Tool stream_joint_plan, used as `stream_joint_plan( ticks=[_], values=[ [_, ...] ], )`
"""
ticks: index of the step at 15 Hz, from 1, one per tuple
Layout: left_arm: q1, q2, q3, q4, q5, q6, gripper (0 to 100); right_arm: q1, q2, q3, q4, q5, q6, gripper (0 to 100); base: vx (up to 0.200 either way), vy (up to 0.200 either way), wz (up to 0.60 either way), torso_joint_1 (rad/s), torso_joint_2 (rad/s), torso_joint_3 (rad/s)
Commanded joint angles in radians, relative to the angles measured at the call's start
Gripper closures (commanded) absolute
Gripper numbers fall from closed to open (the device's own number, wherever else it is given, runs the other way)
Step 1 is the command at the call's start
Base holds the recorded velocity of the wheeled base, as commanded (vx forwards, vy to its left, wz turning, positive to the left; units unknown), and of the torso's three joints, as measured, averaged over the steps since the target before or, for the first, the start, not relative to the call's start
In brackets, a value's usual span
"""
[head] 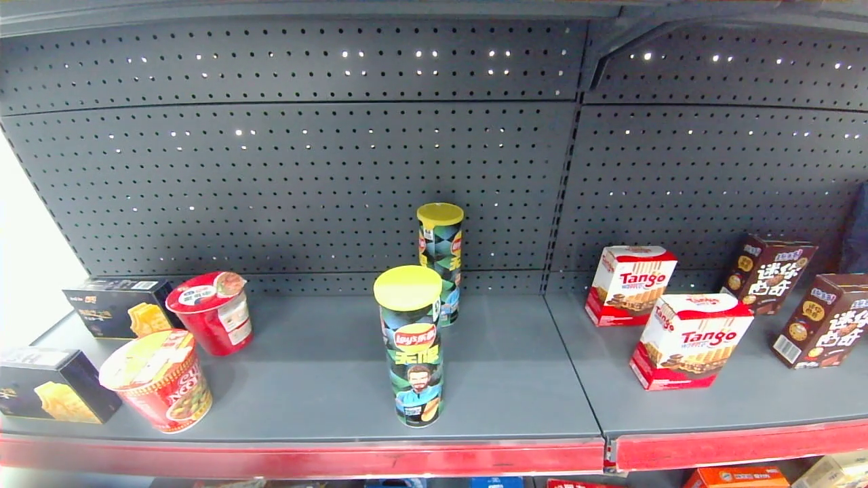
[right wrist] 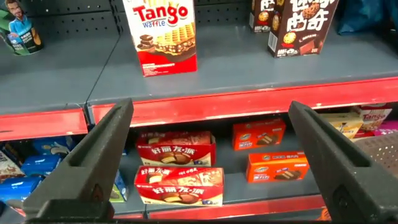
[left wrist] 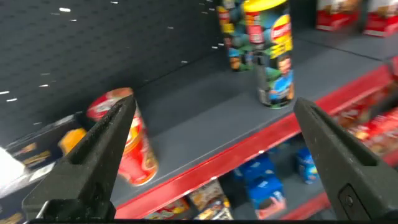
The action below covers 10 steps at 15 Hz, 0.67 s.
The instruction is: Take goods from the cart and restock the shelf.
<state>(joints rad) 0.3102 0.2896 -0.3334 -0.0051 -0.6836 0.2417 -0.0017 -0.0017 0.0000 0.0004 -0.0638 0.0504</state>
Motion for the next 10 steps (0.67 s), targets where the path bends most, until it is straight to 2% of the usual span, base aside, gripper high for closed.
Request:
stream_joint_plan(
  ticks=[1, 2, 5, 6, 7, 8, 9, 10],
  values=[
    [-0.037, 0.197, -0.055, 0.001, -0.056, 0.008, 0, 0.000, 0.002, 0.000, 0.000, -0.001, 0.000, 0, 0.000, 0.000, 0.00, 0.000, 0.00, 0.000],
    [-0.079, 0.264, -0.058, -0.006, -0.053, 0.010, 0, 0.000, 0.002, 0.000, 0.000, -0.001, 0.000, 0, 0.000, 0.000, 0.00, 0.000, 0.00, 0.000],
    [-0.137, 0.387, -0.084, -0.010, -0.063, 0.014, 0, 0.000, 0.002, 0.000, 0.000, -0.001, 0.000, 0, 0.000, 0.000, 0.00, 0.000, 0.00, 0.000],
    [-0.252, 0.459, -0.087, -0.018, -0.063, 0.018, 0, 0.000, 0.002, 0.000, 0.000, -0.001, 0.000, 0, 0.000, 0.000, 0.00, 0.000, 0.00, 0.000],
    [-0.298, 0.487, -0.087, -0.039, -0.062, 0.018, 0, 0.000, 0.002, 0.000, 0.000, -0.001, 0.000, 0, 0.000, 0.000, 0.00, 0.000, 0.00, 0.000],
    [-0.372, 0.554, -0.078, -0.116, -0.059, 0.018, 0, 0.000, 0.002, 0.000, 0.000, 0.001, 0.000, 0, 0.000, 0.000, 0.00, 0.000, 0.00, 0.000],
    [-0.410, 0.635, -0.065, -0.210, -0.054, 0.018, 0, 0.000, 0.002, 0.000, 0.000, 0.001, 0.000, 0, 0.000, 0.000, 0.00, 0.000, 0.00, 0.000],
    [-0.421, 0.681, -0.062, -0.250, -0.048, 0.018, 0, 0.000, 0.002, 0.000, 0.000, -0.001, 0.000, 0, 0.000, 0.000, 0.00, 0.000, 0.00, 0.000]
  ],
)
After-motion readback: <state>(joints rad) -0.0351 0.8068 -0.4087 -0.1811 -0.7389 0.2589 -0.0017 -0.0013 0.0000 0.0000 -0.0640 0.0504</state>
